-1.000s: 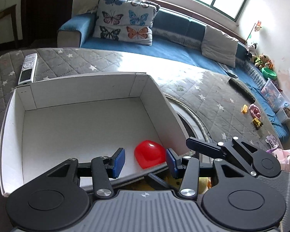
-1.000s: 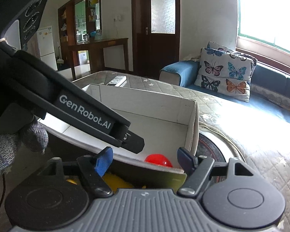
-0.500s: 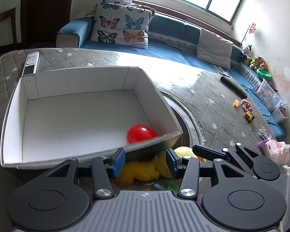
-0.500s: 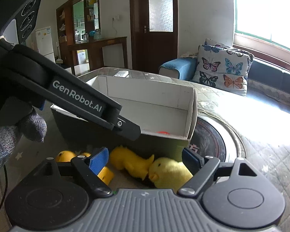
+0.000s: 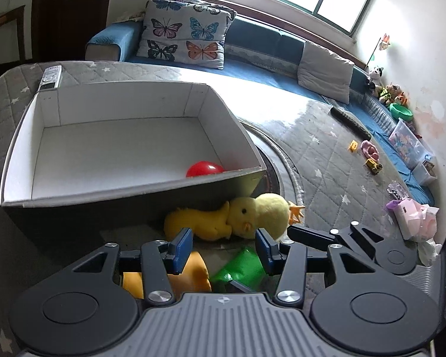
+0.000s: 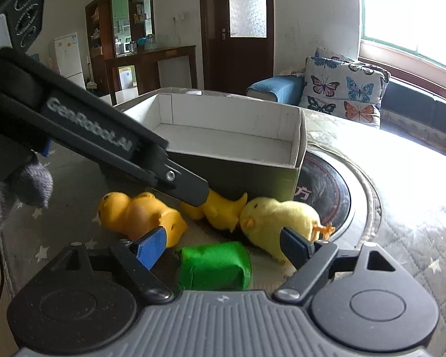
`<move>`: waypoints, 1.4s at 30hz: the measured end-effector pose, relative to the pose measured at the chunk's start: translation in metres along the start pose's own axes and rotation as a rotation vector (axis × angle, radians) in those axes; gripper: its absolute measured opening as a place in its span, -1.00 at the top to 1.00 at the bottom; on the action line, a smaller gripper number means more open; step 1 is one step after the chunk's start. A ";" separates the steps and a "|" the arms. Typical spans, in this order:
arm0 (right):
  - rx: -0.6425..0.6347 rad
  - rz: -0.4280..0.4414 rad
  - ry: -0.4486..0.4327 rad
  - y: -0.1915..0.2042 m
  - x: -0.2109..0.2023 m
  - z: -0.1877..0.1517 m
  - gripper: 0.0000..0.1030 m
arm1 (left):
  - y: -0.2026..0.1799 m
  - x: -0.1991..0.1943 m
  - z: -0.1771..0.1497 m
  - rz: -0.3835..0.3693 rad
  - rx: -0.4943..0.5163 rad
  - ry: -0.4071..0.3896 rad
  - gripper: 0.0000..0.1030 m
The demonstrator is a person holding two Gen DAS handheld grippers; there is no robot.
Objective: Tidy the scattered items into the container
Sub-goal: 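Withdraw the left tool from the box toward the green toy, then close the left tool on the green squeeze toy and lift it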
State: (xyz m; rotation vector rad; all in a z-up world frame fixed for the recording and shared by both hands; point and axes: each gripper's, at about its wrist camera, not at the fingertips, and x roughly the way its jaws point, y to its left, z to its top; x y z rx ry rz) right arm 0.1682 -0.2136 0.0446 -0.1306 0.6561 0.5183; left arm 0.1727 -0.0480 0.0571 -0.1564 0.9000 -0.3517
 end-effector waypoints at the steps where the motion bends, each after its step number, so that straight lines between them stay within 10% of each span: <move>1: 0.001 0.000 0.002 0.000 0.000 -0.002 -0.66 | -0.001 -0.001 -0.002 -0.001 -0.002 0.000 0.04; 42: -0.019 0.012 0.040 0.005 0.024 -0.029 -0.24 | -0.006 0.030 -0.042 -0.013 -0.063 0.063 0.04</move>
